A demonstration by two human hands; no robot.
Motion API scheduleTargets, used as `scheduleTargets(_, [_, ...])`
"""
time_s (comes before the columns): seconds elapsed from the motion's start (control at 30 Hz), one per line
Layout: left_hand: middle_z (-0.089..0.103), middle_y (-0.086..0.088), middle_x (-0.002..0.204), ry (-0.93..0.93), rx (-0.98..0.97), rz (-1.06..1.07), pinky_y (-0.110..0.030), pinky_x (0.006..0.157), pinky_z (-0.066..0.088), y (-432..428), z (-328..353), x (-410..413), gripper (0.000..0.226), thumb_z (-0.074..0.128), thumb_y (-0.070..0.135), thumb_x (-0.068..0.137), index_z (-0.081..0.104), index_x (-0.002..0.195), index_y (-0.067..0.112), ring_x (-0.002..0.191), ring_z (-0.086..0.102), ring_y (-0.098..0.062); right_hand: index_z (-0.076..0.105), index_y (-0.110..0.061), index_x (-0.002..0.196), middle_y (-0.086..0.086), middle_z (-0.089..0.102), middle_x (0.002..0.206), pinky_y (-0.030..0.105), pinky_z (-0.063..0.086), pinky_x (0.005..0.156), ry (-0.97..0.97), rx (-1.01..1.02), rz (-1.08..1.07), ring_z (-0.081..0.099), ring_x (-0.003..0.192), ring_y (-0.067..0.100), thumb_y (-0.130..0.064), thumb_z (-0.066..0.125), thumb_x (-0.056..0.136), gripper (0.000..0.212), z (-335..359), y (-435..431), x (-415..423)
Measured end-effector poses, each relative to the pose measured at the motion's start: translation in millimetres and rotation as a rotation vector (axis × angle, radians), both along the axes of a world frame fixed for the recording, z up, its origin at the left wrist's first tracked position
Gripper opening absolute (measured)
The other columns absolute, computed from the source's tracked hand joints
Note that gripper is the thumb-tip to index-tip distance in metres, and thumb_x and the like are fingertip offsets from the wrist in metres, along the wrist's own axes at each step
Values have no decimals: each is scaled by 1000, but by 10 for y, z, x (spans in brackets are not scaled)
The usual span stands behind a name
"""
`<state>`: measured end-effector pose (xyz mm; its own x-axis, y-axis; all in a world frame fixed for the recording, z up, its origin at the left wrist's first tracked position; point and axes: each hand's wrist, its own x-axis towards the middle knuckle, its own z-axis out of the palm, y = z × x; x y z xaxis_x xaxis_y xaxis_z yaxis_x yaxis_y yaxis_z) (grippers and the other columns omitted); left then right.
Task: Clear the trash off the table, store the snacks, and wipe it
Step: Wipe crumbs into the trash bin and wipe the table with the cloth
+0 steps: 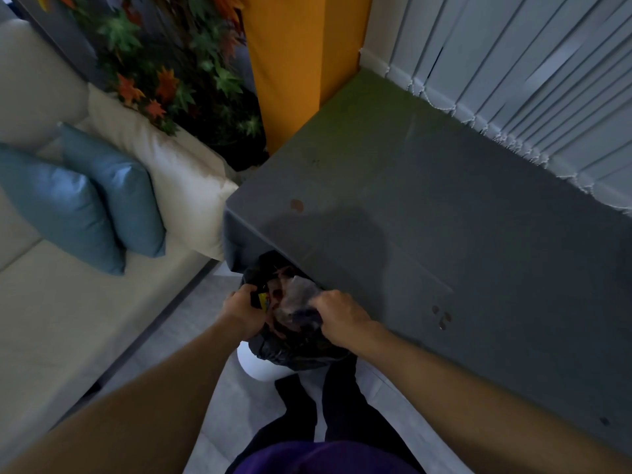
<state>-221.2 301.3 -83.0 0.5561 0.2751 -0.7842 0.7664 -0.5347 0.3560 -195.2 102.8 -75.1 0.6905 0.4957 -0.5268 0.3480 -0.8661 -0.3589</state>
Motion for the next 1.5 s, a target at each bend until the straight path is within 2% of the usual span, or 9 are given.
scheduleTargets(0.2, [39,-16,136,-3,-5,-7,-47,93,54,3,-5,1,69,62,11,85,35,147,25,116,52,-39,66,-19,106,15,69,106,38,54,74,-52,107,-194,65,98,38,-32,63,83,27,-44,-107,229])
scheduleTargets(0.43, [39,-15,138,-18,-4,-6,-48,92,55,-15,9,-17,67,62,10,86,37,146,26,118,52,-39,58,-14,133,11,52,131,36,43,101,-378,436,-715,52,119,30,-11,54,96,37,-19,-344,1012])
scheduleTargets(0.63, [38,-15,138,-9,-7,15,-49,91,55,-36,16,-12,67,63,12,86,38,146,27,117,52,-39,52,-17,142,6,36,156,48,33,112,-381,135,-288,29,141,36,-20,58,89,54,-384,-371,677])
scheduleTargets(0.73, [39,-14,137,-1,-13,34,-49,91,56,-43,18,-2,70,65,11,84,37,146,28,117,52,-38,56,-11,138,4,45,151,51,36,109,-399,263,-90,34,140,32,-18,51,85,54,-451,-285,340])
scheduleTargets(0.87, [41,-14,134,-23,3,40,-47,90,56,-73,32,21,68,62,12,83,38,145,26,114,54,-38,64,-2,123,9,64,126,36,40,105,-290,523,39,48,120,24,-16,41,82,49,-358,-221,123])
scheduleTargets(1.07, [41,-14,137,-14,6,30,-47,93,54,-75,46,39,67,62,11,84,38,146,26,118,51,-36,65,1,116,18,66,113,25,37,95,-460,645,-382,60,104,37,-5,47,81,39,-140,-279,646])
scheduleTargets(1.23, [42,-14,137,-16,16,20,-48,95,53,-89,43,56,65,59,12,86,38,146,26,119,50,-37,67,-5,100,17,67,102,40,45,87,-569,452,-790,59,99,37,-6,42,78,33,-141,-599,1431])
scheduleTargets(1.37, [40,-14,138,-8,26,12,-48,94,54,-119,49,78,68,61,11,85,37,147,25,119,50,-37,73,-8,103,11,71,108,39,46,90,-507,299,-492,60,100,38,-10,49,75,37,-384,-624,1206])
scheduleTargets(1.5, [37,-14,140,8,5,23,-48,95,53,-130,41,76,68,63,11,87,36,147,25,120,49,-37,73,-14,114,2,67,119,38,43,98,-469,401,-161,49,107,29,-16,53,77,42,-452,-426,631])
